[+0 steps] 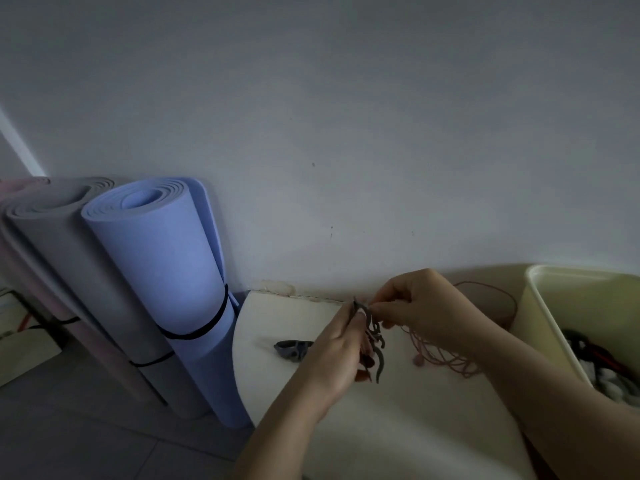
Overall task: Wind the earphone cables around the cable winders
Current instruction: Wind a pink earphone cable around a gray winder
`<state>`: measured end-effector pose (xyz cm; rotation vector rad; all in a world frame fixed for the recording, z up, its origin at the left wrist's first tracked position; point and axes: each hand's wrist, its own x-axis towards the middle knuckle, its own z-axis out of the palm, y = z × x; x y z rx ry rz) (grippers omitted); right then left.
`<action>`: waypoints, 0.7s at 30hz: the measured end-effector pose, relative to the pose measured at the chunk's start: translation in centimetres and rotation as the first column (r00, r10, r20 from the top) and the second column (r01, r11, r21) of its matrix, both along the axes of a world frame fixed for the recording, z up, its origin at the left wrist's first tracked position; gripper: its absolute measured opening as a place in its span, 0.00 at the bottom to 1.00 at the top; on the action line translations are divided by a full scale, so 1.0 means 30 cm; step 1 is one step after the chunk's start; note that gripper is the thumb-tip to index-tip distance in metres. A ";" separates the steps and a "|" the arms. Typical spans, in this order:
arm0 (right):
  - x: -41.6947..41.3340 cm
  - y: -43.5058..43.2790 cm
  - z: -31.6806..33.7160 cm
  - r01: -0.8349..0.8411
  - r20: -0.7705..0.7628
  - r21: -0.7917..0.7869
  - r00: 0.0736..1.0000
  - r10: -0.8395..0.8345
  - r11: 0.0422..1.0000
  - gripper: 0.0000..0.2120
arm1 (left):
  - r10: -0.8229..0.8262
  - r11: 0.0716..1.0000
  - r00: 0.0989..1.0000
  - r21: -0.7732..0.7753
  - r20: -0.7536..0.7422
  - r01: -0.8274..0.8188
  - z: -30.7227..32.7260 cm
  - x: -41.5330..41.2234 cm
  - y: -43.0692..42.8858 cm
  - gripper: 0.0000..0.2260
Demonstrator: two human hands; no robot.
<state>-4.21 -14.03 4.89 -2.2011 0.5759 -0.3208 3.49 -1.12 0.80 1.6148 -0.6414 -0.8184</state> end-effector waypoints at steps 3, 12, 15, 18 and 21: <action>0.003 0.022 -0.008 -0.024 0.014 -0.166 1.000 0.027 0.986 0.04 | 0.051 0.998 0.999 0.030 0.018 -0.052 -0.010 0.007 -0.007 0.12; 0.031 0.138 -0.022 -0.180 0.127 -0.568 0.945 0.301 0.803 0.06 | 0.277 0.881 0.754 -0.156 -0.595 -0.446 0.031 0.038 -0.006 0.11; 0.030 0.152 -0.004 -0.066 0.276 -0.315 0.948 0.158 0.947 0.03 | 0.266 0.808 0.715 -0.255 -0.646 -0.531 0.048 0.049 0.004 0.12; 0.028 0.156 0.012 0.013 0.280 -0.055 0.960 0.003 0.998 0.06 | 0.278 0.777 0.766 -0.334 -0.580 -0.534 0.059 0.044 0.008 0.13; 0.023 0.151 0.036 0.025 0.198 0.111 0.979 -0.047 0.993 0.05 | 0.296 0.770 0.806 -0.372 -0.513 -0.519 0.063 0.042 0.009 0.13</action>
